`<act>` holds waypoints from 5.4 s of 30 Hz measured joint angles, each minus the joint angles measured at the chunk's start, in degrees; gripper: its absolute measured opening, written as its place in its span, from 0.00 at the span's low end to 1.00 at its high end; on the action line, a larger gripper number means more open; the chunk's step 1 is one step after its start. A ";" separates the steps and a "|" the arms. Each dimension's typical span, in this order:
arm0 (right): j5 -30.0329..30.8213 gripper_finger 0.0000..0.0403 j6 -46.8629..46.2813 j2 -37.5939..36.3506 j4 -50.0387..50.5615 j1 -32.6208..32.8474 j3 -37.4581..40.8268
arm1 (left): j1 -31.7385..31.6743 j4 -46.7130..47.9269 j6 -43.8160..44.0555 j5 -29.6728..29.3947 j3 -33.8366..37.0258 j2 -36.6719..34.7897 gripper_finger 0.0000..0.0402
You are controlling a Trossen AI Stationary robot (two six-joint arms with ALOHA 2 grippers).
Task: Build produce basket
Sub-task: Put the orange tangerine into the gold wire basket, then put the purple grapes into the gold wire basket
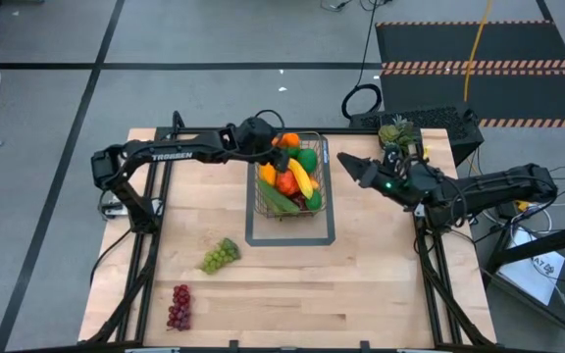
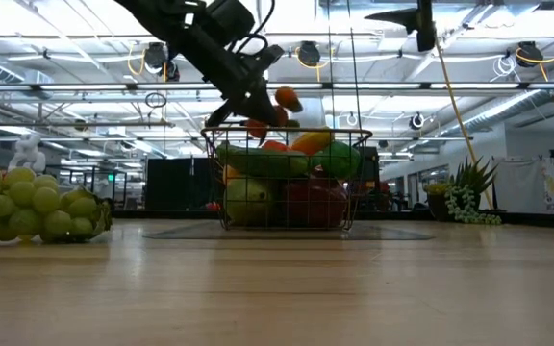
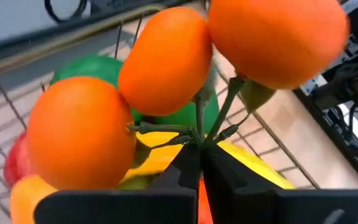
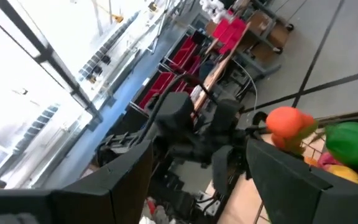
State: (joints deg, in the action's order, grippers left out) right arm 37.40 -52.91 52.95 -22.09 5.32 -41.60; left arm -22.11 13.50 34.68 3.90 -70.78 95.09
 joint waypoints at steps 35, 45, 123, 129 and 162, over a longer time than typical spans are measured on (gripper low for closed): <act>-24.65 0.63 7.24 -14.29 17.27 -0.04 0.02 | 2.12 -10.96 0.01 -0.12 -0.04 -2.60 0.38; -28.69 0.63 4.57 -17.33 18.83 -0.02 0.02 | 8.51 -5.82 -20.63 -24.68 -0.04 -2.58 0.55; -27.16 0.63 4.15 -18.19 20.84 -0.04 0.02 | 6.41 10.82 -15.22 -30.14 0.03 -9.13 0.43; -27.14 0.63 4.52 -18.19 22.02 -0.02 0.02 | 5.29 19.26 -3.06 -28.02 -0.02 -15.59 0.44; -14.84 0.63 -14.72 -15.30 24.89 0.50 0.02 | 45.84 46.59 27.33 -0.89 14.49 -24.84 0.64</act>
State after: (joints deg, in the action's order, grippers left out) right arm 22.56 -67.62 37.65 2.80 5.83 -41.58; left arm 23.74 60.09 62.01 3.01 -56.29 70.26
